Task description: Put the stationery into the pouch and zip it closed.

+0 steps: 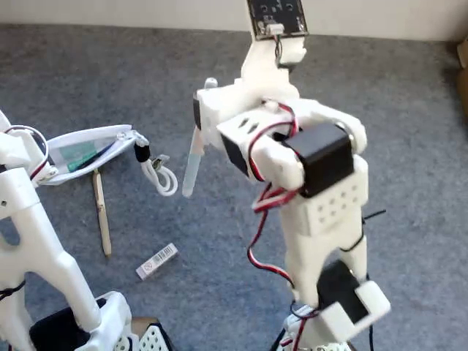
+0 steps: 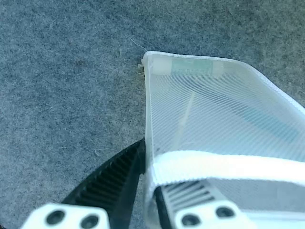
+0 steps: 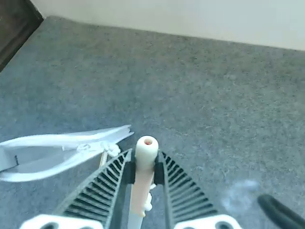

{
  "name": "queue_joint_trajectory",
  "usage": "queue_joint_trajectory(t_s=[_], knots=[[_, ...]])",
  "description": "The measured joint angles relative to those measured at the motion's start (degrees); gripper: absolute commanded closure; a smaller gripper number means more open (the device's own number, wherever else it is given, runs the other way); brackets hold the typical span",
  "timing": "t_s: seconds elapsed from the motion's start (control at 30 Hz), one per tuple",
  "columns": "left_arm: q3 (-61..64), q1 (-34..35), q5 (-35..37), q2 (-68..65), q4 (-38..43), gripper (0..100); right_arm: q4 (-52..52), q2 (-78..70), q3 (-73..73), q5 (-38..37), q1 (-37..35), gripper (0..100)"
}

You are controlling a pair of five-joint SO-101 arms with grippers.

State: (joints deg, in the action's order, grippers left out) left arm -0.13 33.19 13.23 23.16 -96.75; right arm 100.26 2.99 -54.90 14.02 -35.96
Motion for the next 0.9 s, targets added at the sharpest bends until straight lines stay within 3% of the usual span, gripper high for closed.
queue_joint_trajectory(t_s=[0.27, 0.53, 0.9], knots=[[0.00, 0.00, 0.00, 0.00, 0.00, 99, 0.00, 8.70, 2.81, -0.18, -3.25, 99.5], [0.00, 0.00, 0.00, 0.00, 0.00, 99, -0.79, 16.70, 15.03, -2.37, -8.09, 99.4], [0.00, 0.00, 0.00, 0.00, 0.00, 99, -22.68, 26.11, 36.31, -2.73, -8.53, 99.4]])
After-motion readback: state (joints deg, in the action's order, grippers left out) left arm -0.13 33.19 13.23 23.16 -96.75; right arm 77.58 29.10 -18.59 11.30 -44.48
